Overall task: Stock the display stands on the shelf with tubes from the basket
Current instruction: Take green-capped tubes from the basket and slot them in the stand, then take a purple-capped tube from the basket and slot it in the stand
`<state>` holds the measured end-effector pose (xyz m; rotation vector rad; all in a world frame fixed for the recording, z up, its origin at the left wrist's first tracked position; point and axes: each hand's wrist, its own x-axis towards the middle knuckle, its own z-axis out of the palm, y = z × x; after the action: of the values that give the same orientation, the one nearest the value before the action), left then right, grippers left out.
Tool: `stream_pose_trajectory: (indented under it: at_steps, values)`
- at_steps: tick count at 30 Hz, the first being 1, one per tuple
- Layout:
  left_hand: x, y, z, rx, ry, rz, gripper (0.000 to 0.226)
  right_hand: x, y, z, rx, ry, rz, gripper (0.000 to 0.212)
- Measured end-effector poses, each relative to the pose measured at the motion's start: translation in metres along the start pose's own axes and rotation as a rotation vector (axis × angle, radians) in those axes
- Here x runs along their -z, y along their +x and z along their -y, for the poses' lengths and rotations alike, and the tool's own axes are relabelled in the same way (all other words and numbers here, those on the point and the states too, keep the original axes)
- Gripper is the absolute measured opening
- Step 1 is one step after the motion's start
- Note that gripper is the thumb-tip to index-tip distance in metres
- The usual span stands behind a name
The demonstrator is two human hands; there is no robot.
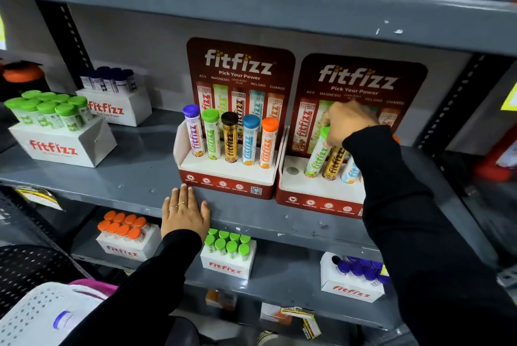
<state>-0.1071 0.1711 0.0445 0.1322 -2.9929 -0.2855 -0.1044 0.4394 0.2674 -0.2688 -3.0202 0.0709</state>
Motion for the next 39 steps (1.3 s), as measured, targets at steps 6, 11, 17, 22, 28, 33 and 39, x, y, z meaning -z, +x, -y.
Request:
stream_pose_trajectory:
  at_steps: [6,11,17,22,28,33,39]
  values:
    - [0.001,0.001,0.000,-0.004,0.009,0.010,0.059,-0.005,0.000,0.007,-0.011,-0.121,0.087,0.050]
    - [0.002,0.003,0.002,-0.034,-0.006,-0.002,0.059,-0.019,-0.028,0.052,0.112,-0.138,-0.122,0.045]
    - [0.001,-0.011,0.034,-0.239,-0.134,-0.079,0.060,-0.072,-0.053,0.160,0.514,0.103,-0.095,0.032]
    - [-0.036,-0.066,0.104,-0.055,-0.199,-0.019,0.059,-0.133,-0.072,0.242,0.728,0.168,0.189,0.026]
    - [-0.078,-0.166,0.193,0.396,-0.211,0.307,0.086,-0.211,-0.100,0.334,0.852,0.220,0.619,0.024]
    - [-0.093,-0.217,0.222,0.652,-0.275,0.407,0.111,-0.270,-0.131,0.405,0.915,0.244,0.906,0.018]
    - [-0.096,-0.220,0.225,0.729,-0.292,0.458,0.089,-0.337,-0.164,0.457,0.899,0.060,0.827,0.031]
